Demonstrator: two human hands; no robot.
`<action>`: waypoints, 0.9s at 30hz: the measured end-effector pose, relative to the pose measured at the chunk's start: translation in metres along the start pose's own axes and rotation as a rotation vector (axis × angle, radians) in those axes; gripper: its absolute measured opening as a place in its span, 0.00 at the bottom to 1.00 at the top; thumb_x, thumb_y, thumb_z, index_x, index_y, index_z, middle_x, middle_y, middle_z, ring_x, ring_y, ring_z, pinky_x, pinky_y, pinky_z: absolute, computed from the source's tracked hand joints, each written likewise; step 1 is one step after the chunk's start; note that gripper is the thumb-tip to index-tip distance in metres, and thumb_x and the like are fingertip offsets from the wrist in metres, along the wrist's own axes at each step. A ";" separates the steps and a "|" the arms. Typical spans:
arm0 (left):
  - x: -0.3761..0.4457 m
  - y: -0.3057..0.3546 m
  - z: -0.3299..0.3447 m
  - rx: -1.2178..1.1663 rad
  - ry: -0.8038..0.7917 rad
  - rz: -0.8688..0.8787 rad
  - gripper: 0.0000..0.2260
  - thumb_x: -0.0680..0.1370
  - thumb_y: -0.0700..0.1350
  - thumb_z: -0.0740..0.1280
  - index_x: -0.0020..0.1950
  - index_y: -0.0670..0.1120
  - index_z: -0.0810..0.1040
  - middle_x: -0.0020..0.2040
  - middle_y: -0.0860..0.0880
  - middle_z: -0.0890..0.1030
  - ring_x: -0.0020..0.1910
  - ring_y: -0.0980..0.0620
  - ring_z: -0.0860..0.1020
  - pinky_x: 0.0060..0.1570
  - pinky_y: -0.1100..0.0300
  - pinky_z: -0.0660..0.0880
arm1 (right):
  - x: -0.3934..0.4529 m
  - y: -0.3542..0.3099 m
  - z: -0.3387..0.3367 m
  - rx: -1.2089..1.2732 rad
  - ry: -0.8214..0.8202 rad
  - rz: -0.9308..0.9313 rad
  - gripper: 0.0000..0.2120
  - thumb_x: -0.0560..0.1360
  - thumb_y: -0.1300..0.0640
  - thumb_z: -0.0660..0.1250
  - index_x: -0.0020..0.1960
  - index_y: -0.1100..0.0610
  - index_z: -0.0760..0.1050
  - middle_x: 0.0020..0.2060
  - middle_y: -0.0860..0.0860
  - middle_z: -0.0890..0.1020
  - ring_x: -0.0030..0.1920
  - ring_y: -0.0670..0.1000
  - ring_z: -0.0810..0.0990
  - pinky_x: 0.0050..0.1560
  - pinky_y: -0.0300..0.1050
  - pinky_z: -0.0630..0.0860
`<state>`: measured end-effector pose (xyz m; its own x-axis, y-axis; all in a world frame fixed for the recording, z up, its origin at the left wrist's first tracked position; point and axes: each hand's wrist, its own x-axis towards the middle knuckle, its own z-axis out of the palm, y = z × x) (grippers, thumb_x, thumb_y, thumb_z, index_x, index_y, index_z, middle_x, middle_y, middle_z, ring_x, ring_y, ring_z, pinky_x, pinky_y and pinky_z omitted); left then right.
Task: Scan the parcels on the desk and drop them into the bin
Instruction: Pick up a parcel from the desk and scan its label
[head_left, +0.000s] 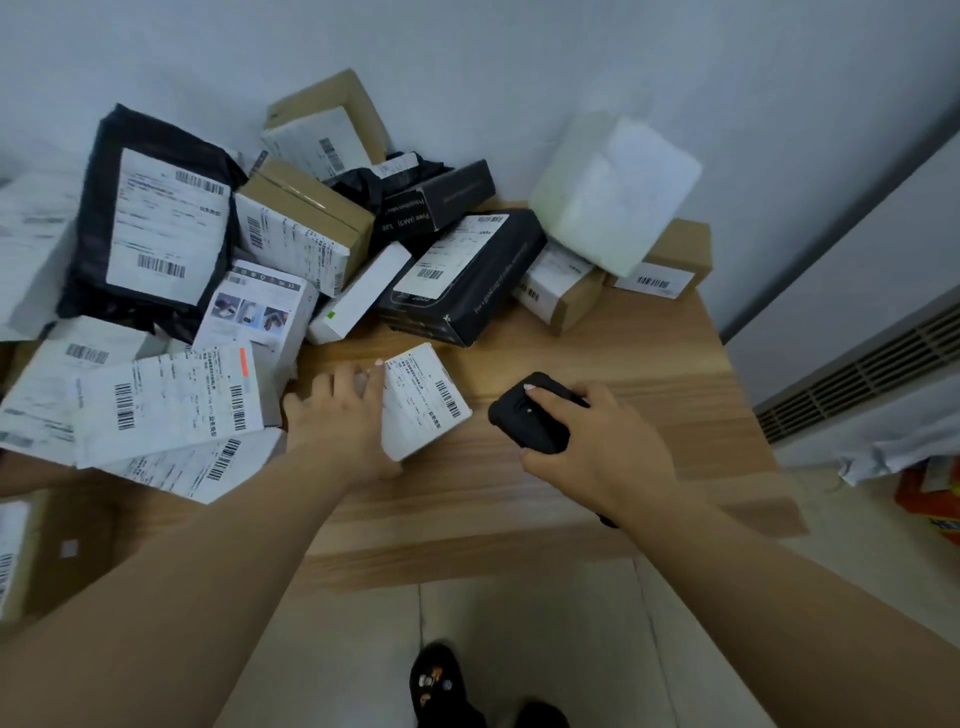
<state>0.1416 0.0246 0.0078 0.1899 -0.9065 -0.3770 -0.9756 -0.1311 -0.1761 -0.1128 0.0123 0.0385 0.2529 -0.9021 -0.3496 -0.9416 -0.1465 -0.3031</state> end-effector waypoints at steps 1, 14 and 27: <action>-0.009 0.002 -0.009 0.002 0.025 -0.016 0.56 0.65 0.70 0.70 0.80 0.50 0.40 0.75 0.43 0.54 0.72 0.42 0.58 0.66 0.40 0.63 | -0.008 0.000 -0.011 -0.042 0.002 -0.035 0.34 0.75 0.35 0.63 0.78 0.34 0.56 0.71 0.48 0.66 0.64 0.55 0.71 0.62 0.52 0.73; -0.129 0.040 -0.104 0.050 0.257 -0.180 0.57 0.67 0.65 0.74 0.80 0.48 0.38 0.75 0.43 0.55 0.73 0.40 0.58 0.70 0.34 0.60 | -0.113 0.004 -0.129 -0.371 0.121 -0.342 0.32 0.75 0.34 0.60 0.78 0.35 0.57 0.68 0.49 0.69 0.62 0.56 0.73 0.51 0.49 0.70; -0.175 0.058 -0.114 0.183 0.306 -0.268 0.55 0.68 0.65 0.72 0.80 0.47 0.39 0.75 0.44 0.54 0.73 0.42 0.59 0.69 0.36 0.62 | -0.153 0.016 -0.156 -0.528 0.111 -0.409 0.30 0.77 0.37 0.59 0.78 0.38 0.59 0.65 0.51 0.70 0.59 0.57 0.75 0.46 0.48 0.69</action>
<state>0.0387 0.1302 0.1676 0.3650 -0.9309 -0.0145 -0.8557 -0.3293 -0.3992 -0.2014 0.0847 0.2259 0.6146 -0.7637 -0.1973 -0.7640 -0.6386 0.0919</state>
